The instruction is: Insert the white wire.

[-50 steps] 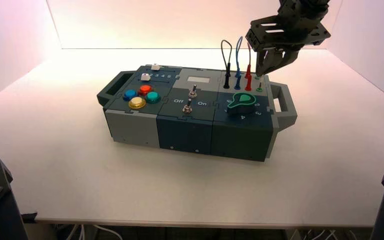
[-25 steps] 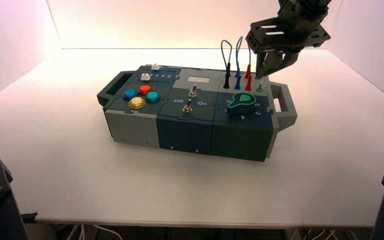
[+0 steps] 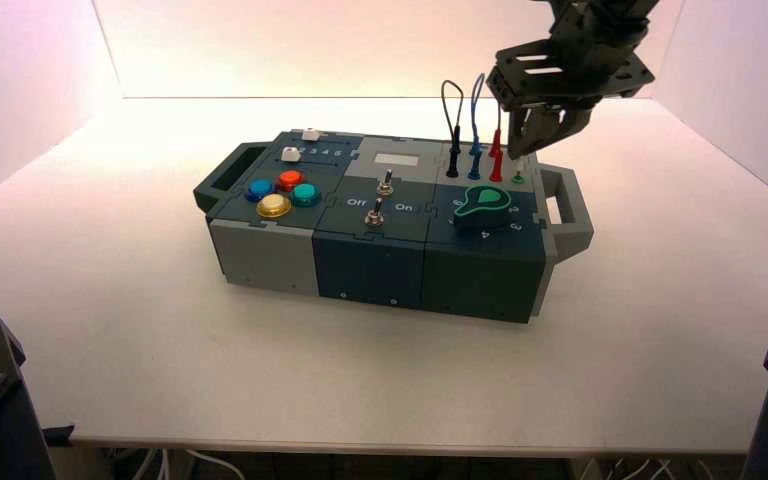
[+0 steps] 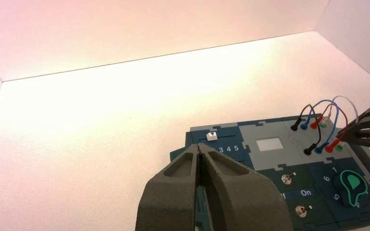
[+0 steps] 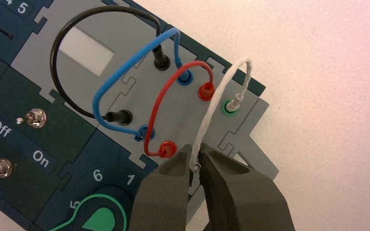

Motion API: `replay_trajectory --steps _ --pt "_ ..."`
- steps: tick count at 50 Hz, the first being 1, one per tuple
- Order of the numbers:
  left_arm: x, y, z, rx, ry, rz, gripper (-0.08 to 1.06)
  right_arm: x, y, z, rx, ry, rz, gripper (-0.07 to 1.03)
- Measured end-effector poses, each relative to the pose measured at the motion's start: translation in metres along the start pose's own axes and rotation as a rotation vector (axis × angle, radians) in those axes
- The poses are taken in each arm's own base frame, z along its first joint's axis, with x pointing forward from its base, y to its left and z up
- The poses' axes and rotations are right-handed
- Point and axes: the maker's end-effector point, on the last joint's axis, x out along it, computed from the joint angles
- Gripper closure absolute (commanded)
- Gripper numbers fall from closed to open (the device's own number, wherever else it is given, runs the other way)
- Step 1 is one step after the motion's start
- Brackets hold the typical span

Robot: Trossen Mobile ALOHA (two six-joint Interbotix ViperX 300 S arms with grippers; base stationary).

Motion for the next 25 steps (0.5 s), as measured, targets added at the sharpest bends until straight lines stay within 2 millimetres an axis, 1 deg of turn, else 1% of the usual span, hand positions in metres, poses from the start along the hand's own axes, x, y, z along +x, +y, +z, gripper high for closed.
replay_trajectory --steps 14,25 --pt "0.0000 -0.0001 0.0003 0.000 -0.002 0.000 1.01 0.0030 0.0092 -0.0022 -0.034 0.041 0.010 0.99" --pt "-0.0003 0.0000 0.0003 0.000 -0.002 0.000 1.01 0.0012 0.0096 -0.0041 -0.034 0.055 0.010 0.99"
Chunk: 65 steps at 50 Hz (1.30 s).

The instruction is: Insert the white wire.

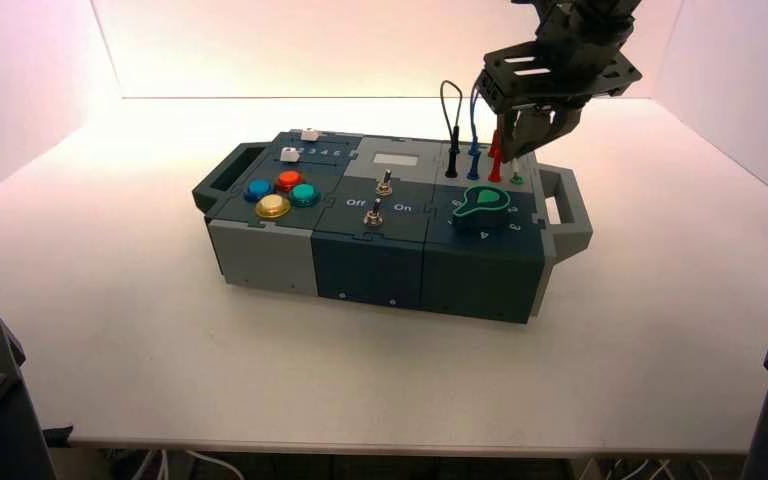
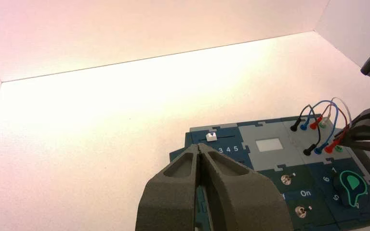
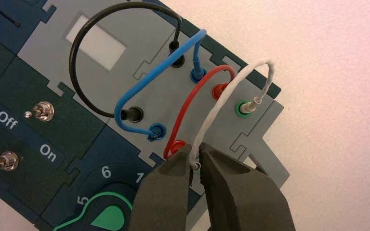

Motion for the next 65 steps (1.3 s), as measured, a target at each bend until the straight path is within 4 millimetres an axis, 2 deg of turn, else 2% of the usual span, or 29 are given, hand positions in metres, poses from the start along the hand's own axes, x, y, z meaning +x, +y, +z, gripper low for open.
replay_trajectory --steps 44,65 --pt "-0.002 0.000 0.002 -0.001 -0.012 -0.001 1.01 -0.004 -0.004 -0.005 -0.007 0.027 -0.010 0.99" --pt "-0.003 0.000 0.003 -0.001 -0.015 -0.001 1.01 0.006 -0.008 -0.008 -0.003 0.059 -0.017 0.99"
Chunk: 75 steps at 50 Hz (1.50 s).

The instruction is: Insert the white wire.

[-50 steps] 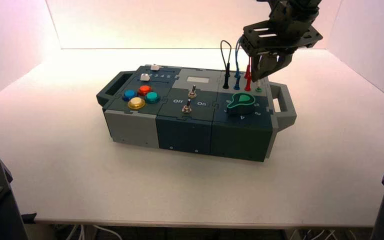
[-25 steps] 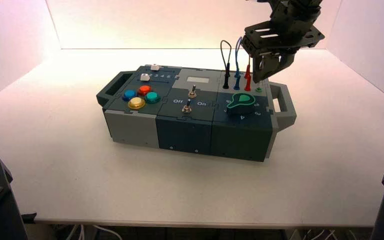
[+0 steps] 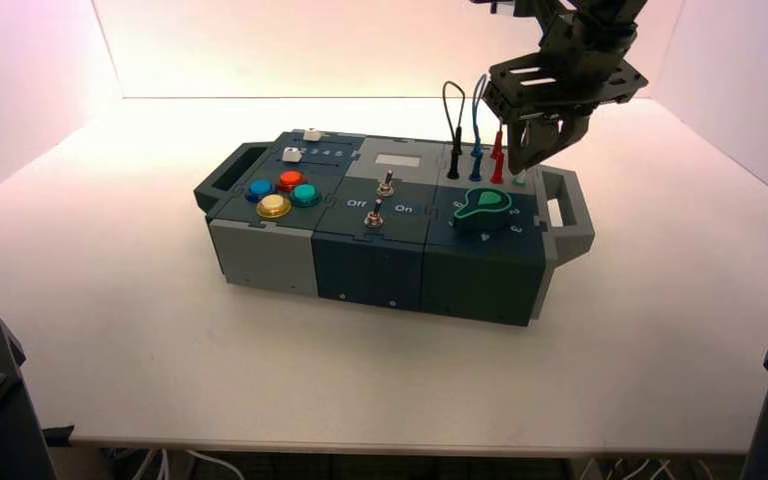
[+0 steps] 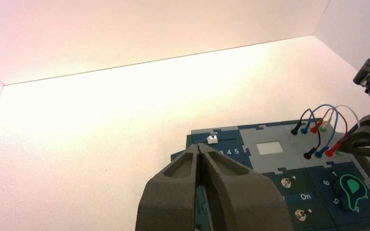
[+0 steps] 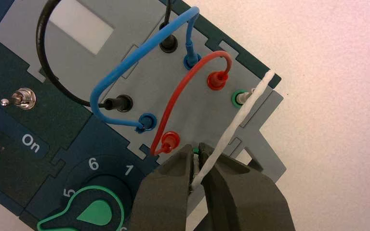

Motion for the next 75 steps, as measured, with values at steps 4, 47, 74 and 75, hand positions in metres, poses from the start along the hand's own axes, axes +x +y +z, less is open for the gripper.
replay_trajectory --steps 4,47,74,75 --pt "0.000 0.000 0.001 0.000 -0.003 0.000 1.01 0.001 0.000 0.001 -0.001 0.003 -0.001 0.99" --pt "-0.001 0.000 0.001 0.000 -0.006 -0.001 1.01 -0.010 0.000 0.000 -0.001 0.075 -0.004 0.63" --pt "0.003 0.000 -0.003 0.001 0.015 0.001 1.01 -0.049 0.000 0.007 0.005 0.054 -0.004 0.63" --pt "0.003 0.000 -0.003 0.001 0.015 0.001 1.01 -0.049 0.000 0.008 0.005 0.051 -0.004 0.63"
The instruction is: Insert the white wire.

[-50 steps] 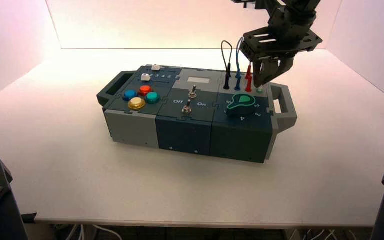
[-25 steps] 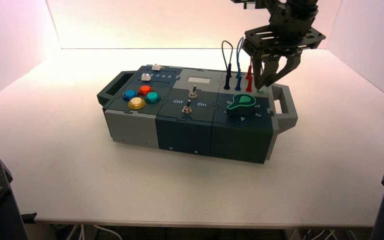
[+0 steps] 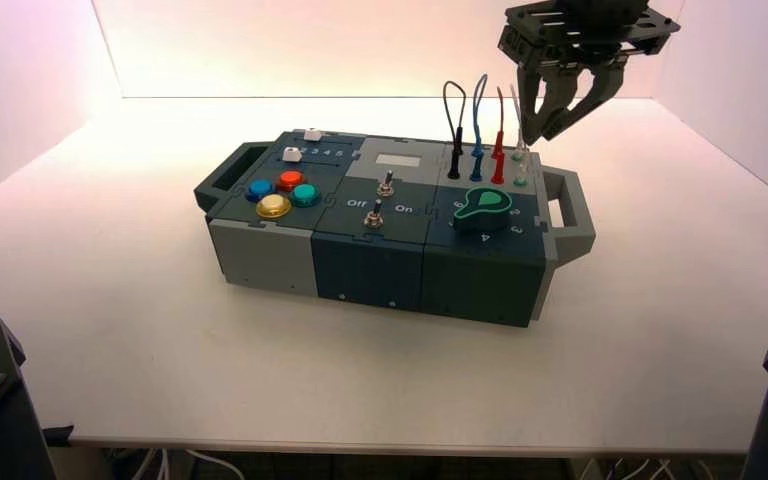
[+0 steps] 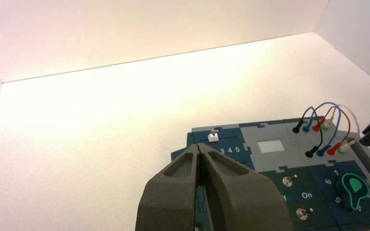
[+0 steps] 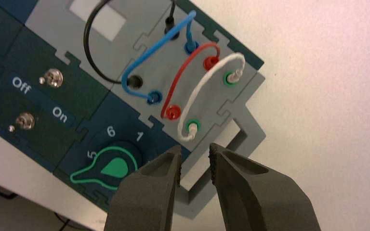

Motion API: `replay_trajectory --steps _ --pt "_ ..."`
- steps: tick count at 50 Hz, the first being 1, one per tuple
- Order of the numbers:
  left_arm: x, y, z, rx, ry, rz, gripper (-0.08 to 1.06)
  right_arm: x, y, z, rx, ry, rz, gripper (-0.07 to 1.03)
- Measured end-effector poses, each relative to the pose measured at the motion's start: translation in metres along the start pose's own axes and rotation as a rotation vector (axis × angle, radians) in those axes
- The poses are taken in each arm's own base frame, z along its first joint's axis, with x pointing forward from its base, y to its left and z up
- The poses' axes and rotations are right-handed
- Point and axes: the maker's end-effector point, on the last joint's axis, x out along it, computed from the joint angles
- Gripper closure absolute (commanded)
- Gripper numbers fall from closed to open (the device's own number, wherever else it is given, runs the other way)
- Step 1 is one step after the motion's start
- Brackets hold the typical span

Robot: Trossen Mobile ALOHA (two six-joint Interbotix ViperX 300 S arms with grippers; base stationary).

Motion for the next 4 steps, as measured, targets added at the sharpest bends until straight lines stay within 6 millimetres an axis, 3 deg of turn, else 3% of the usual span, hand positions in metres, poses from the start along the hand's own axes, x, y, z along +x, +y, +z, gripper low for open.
replay_trajectory --steps 4 --pt "0.0021 -0.0001 -0.0015 -0.001 0.009 0.000 1.01 0.0004 0.0000 0.0009 -0.003 -0.005 0.000 0.63"
